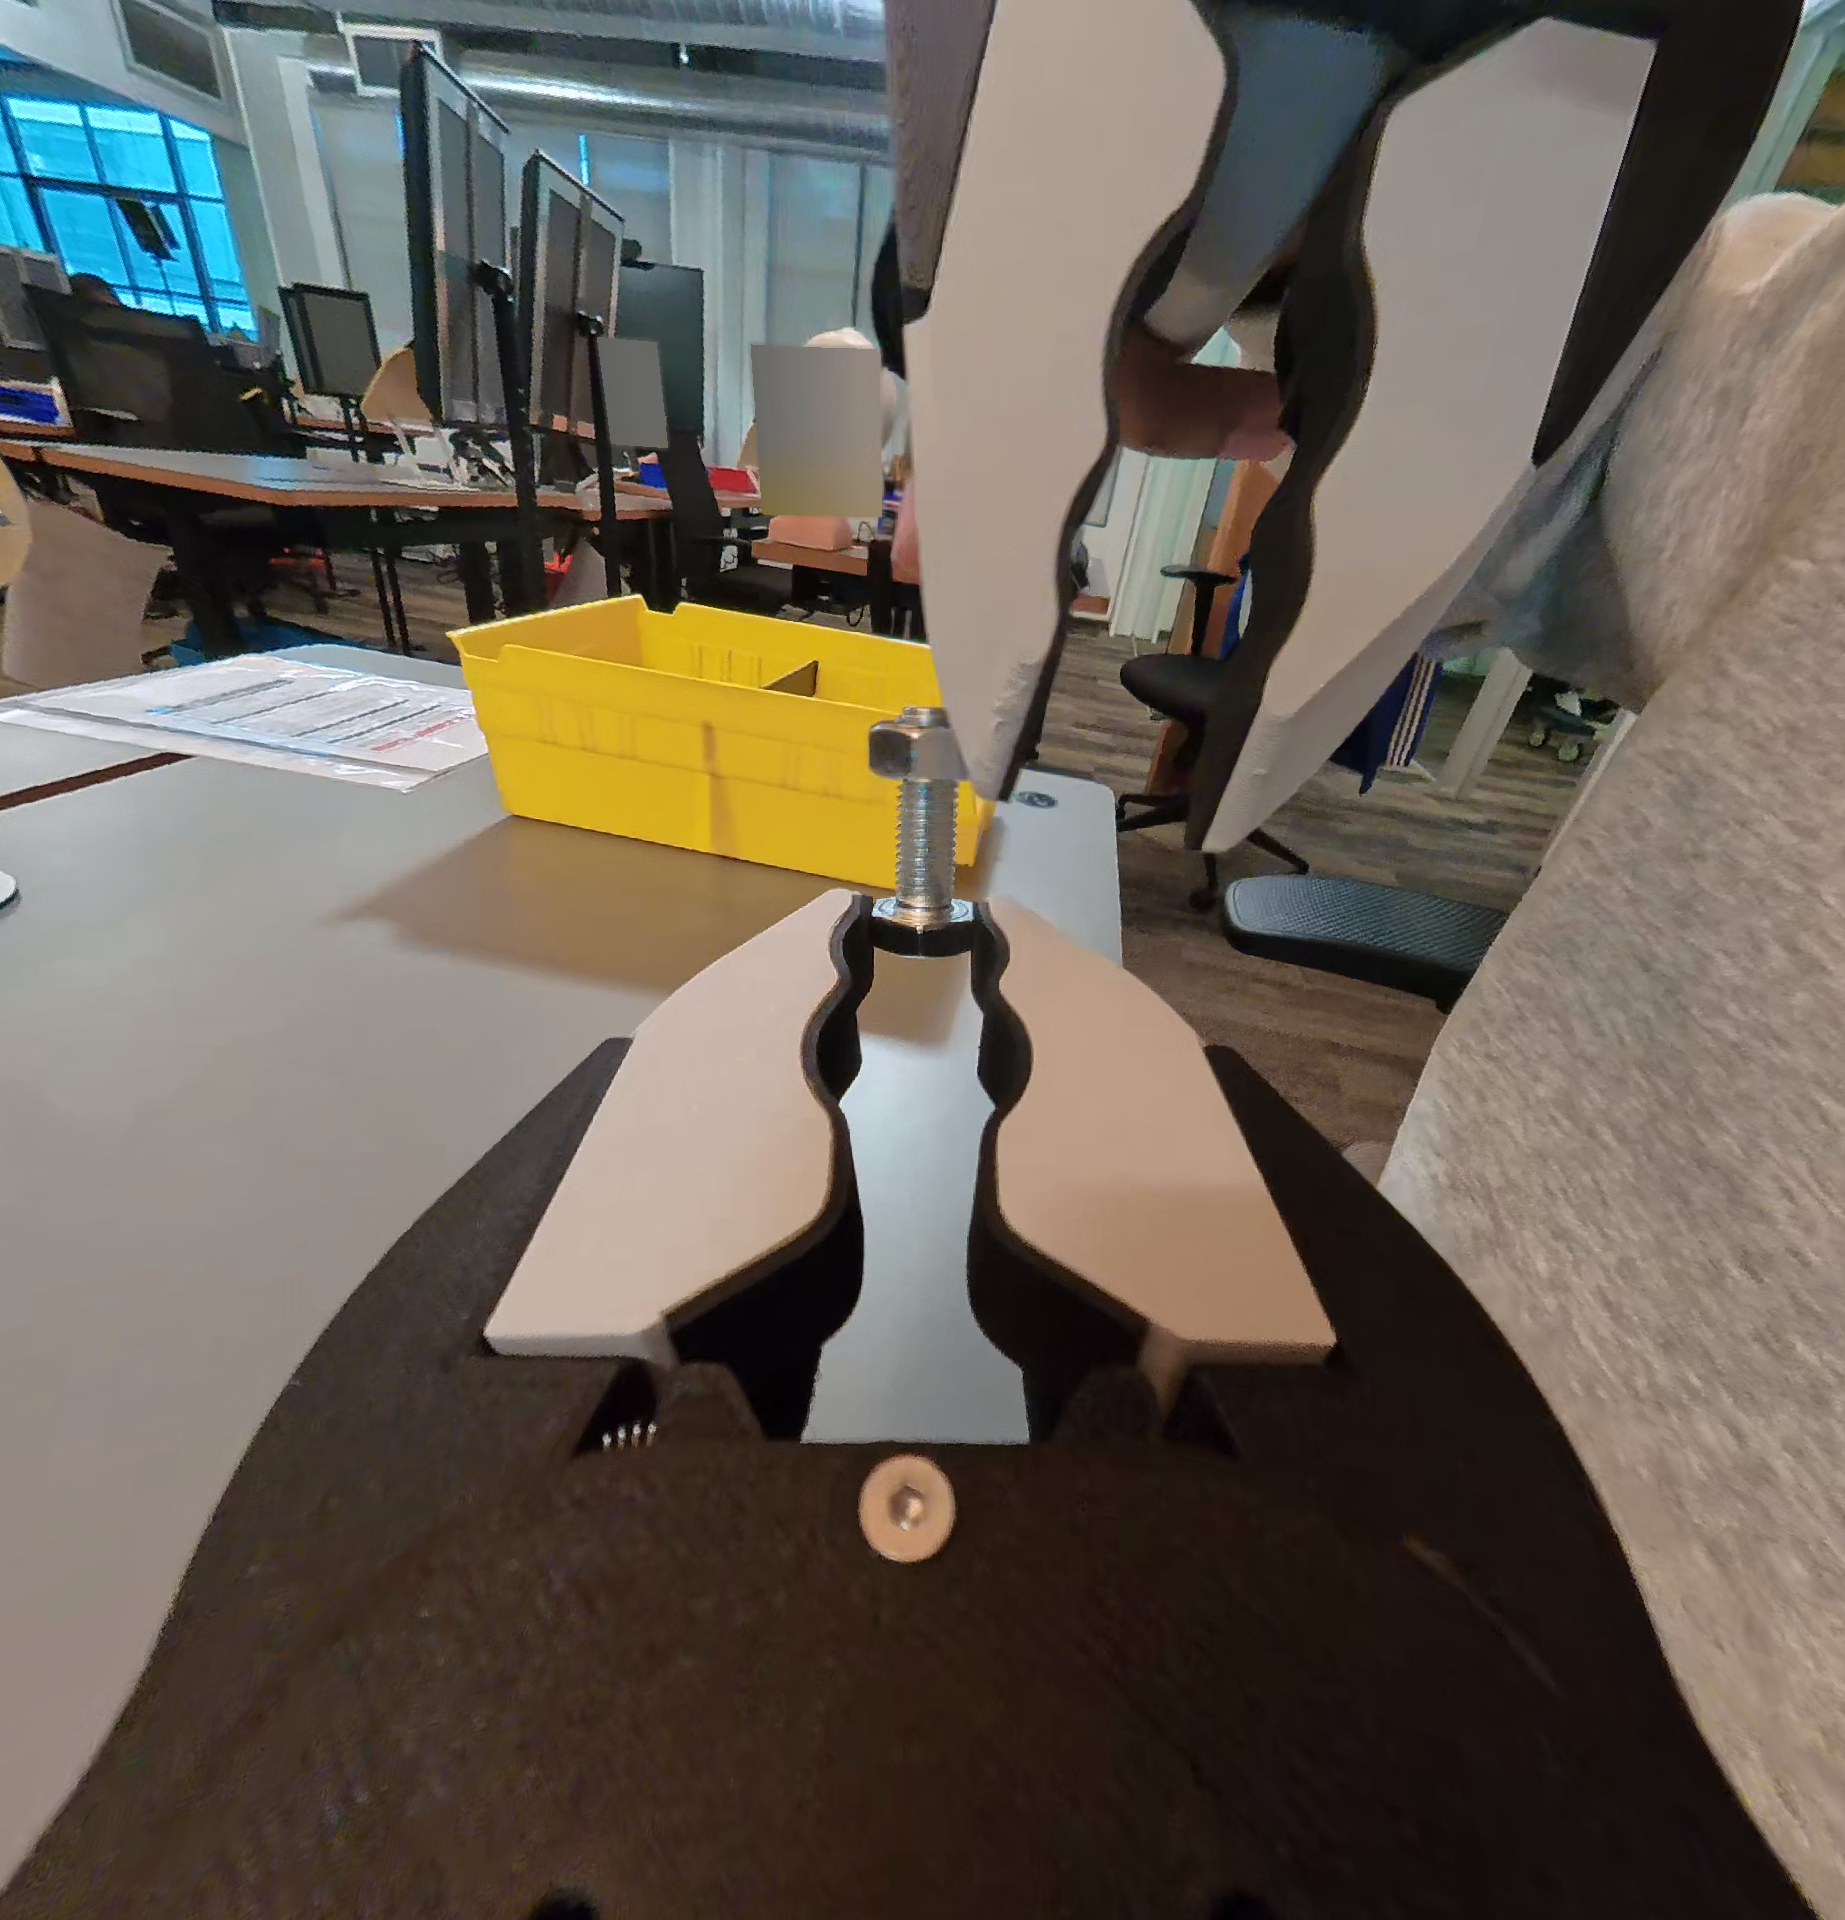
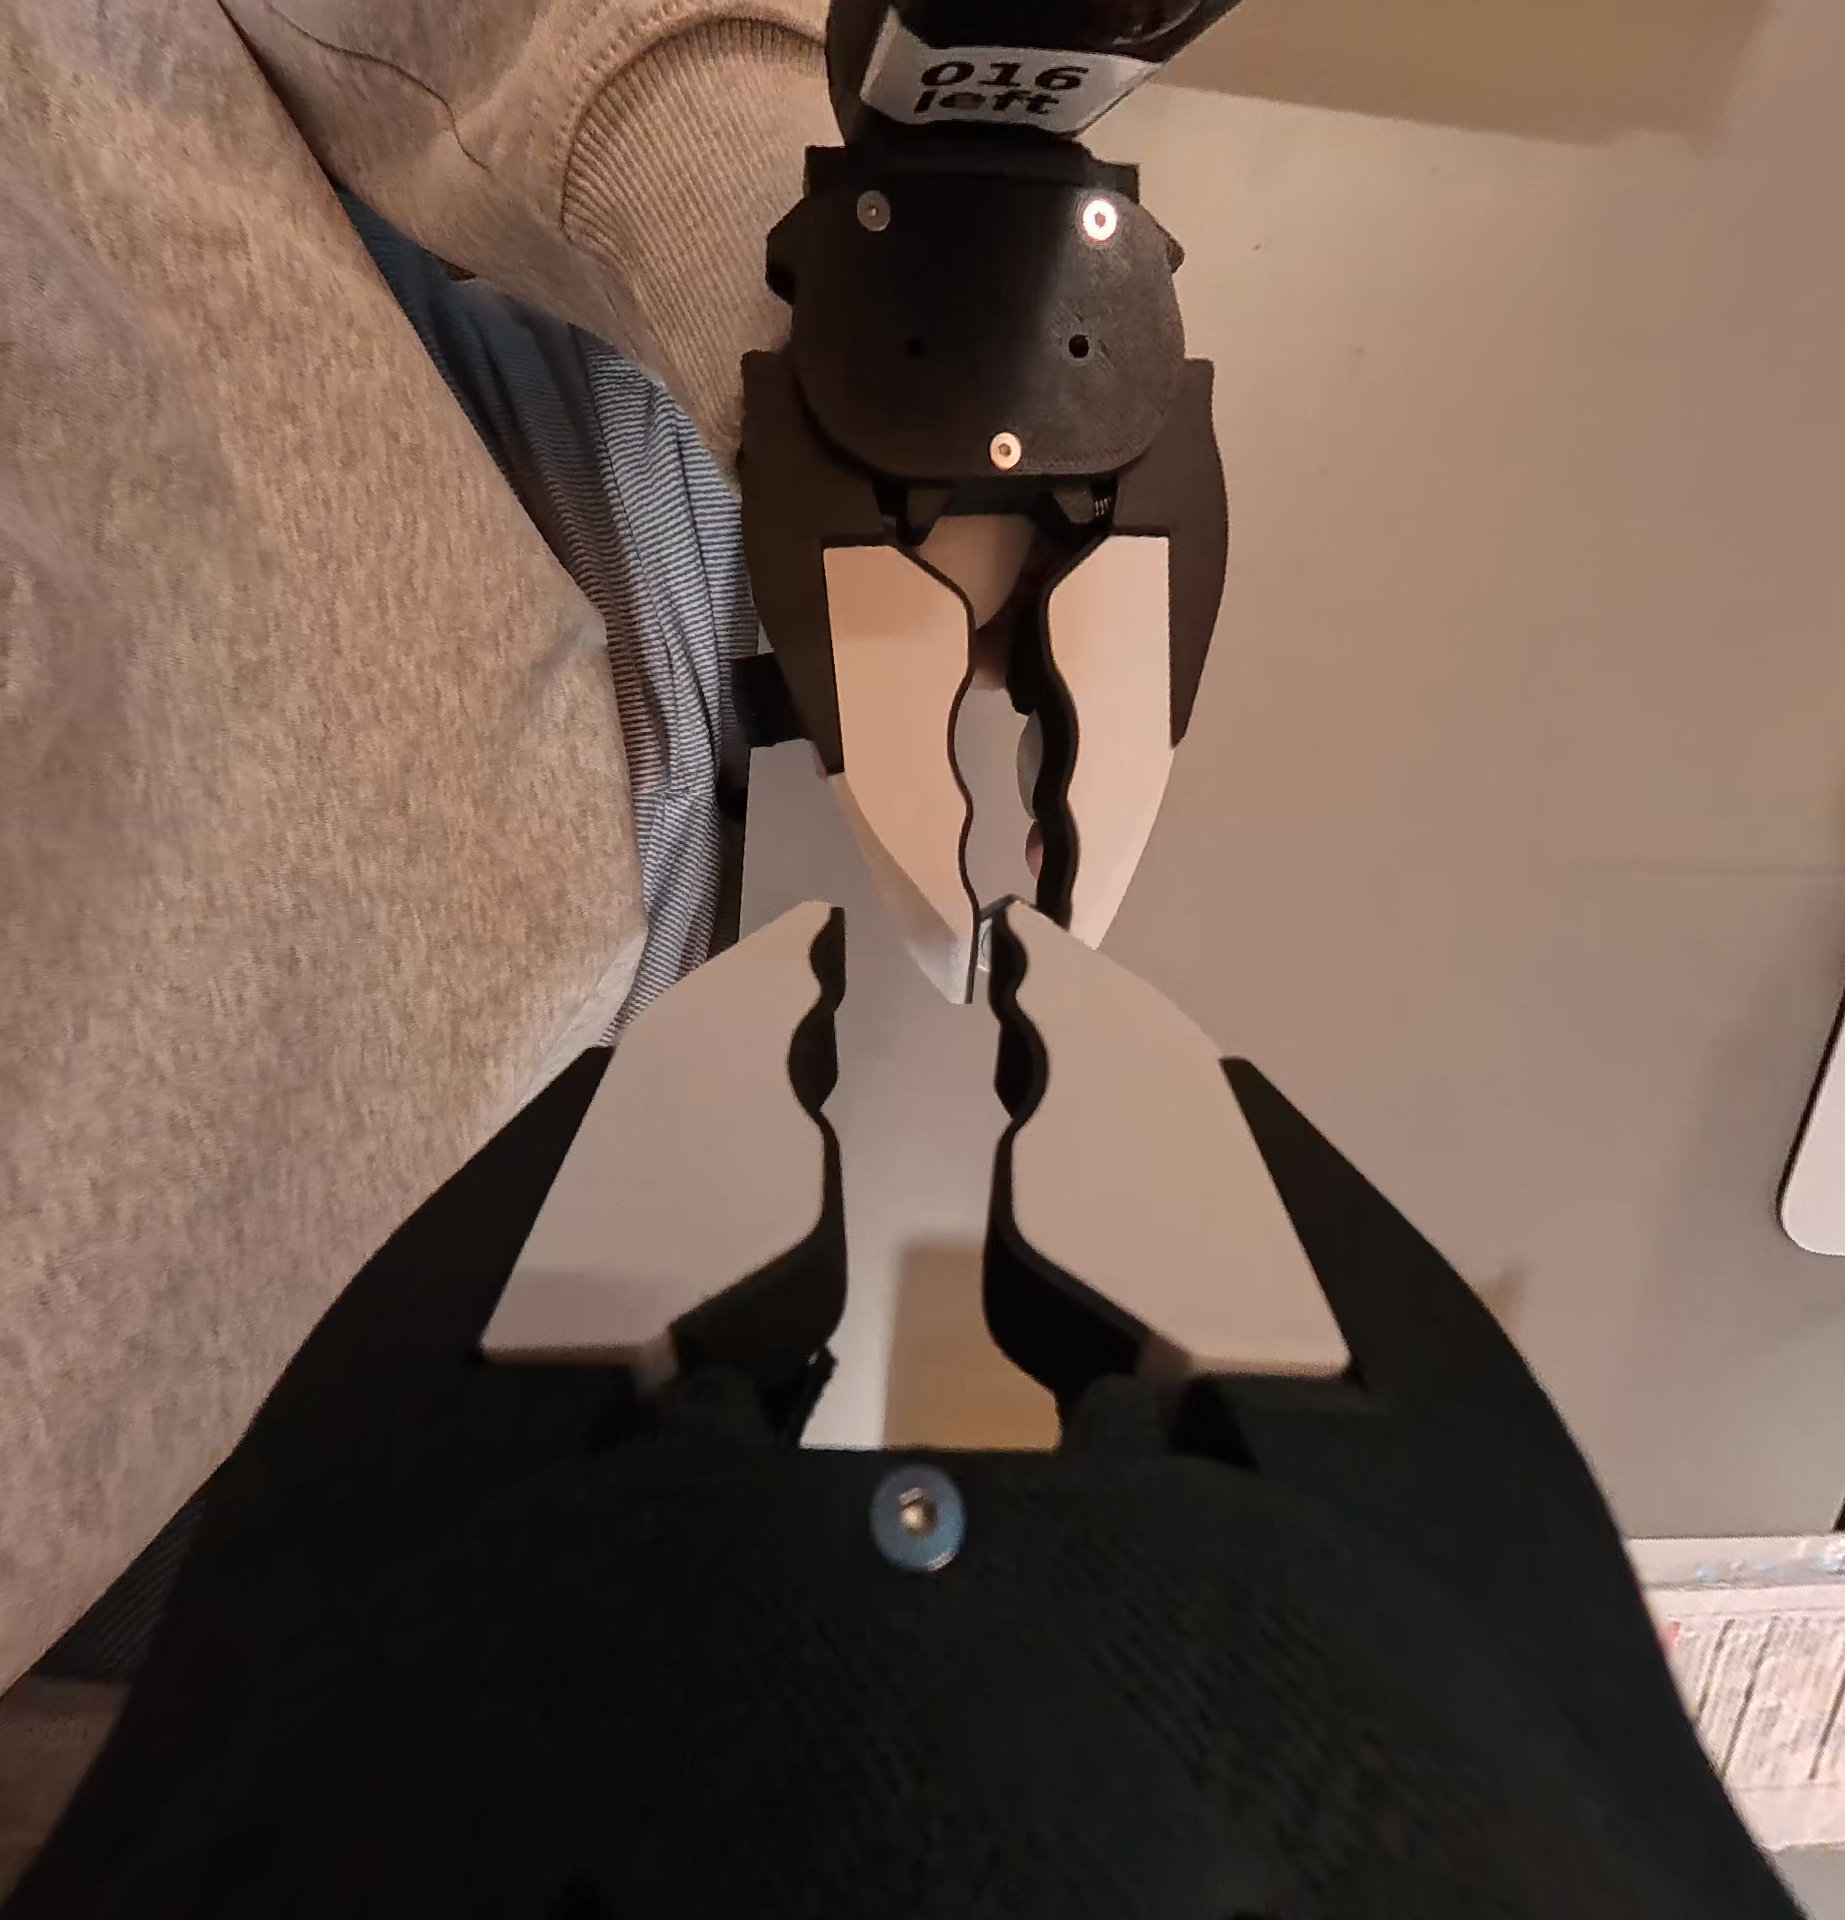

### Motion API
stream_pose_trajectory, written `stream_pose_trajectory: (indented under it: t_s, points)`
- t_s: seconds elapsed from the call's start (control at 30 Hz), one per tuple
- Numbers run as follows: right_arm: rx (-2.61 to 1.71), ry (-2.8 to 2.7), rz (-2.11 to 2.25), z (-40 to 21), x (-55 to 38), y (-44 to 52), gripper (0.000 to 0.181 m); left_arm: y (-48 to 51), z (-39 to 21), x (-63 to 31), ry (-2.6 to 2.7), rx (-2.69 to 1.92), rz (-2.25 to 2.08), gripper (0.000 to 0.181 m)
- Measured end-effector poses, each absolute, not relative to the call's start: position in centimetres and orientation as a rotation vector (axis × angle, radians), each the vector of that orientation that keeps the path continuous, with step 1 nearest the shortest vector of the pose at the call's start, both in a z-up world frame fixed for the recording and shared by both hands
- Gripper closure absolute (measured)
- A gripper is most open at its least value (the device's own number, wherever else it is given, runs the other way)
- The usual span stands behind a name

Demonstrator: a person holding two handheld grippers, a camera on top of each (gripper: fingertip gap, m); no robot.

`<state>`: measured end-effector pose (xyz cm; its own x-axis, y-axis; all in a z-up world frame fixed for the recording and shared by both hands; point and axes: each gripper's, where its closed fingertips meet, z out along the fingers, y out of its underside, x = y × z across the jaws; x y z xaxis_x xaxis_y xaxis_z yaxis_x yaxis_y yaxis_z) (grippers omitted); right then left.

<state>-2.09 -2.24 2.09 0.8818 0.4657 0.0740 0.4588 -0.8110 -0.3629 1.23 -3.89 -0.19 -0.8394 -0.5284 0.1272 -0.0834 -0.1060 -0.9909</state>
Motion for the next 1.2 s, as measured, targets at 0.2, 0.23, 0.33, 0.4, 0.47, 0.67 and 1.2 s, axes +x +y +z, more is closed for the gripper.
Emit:
stream_pose_trajectory:
  t_s: [0.2, 0.23, 0.33, 0.4, 0.47, 0.67, 1.2]
  points:
    - [-2.713, -0.668, -0.043, 2.1, -0.9, -3.0, 0.157, -2.9, 0.7, 1.6, 1.792, -0.726, -2.097, 0.162]
    - [-2.713, -0.659, -0.064, 2.1, -0.5, -3.0, 0.156, -2.9, 0.8, 1.6, 1.786, -0.724, -2.107, 0.162]
    - [-2.698, -0.622, -0.070, 2.3, 0.1, -2.8, 0.153, -3.1, 0.7, 1.4, 1.796, -0.700, -2.087, 0.162]
    - [-2.680, -0.607, -0.073, 2.4, 0.4, -2.5, 0.149, -3.4, 0.5, 1.2, 1.816, -0.675, -2.059, 0.162]
    - [-2.658, -0.601, -0.045, 2.5, 0.1, -2.3, 0.149, -3.8, 0.3, 1.0, 1.836, -0.642, -2.031, 0.162]
    - [-2.626, -0.645, -0.008, 2.3, -1.0, -1.8, 0.144, -4.0, -0.2, 1.2, 1.861, -0.654, -2.000, 0.162]
    - [-2.674, -0.601, -0.063, 2.2, 0.5, -2.4, 0.151, -2.9, 0.9, 1.5, 1.772, -0.704, -2.077, 0.162]
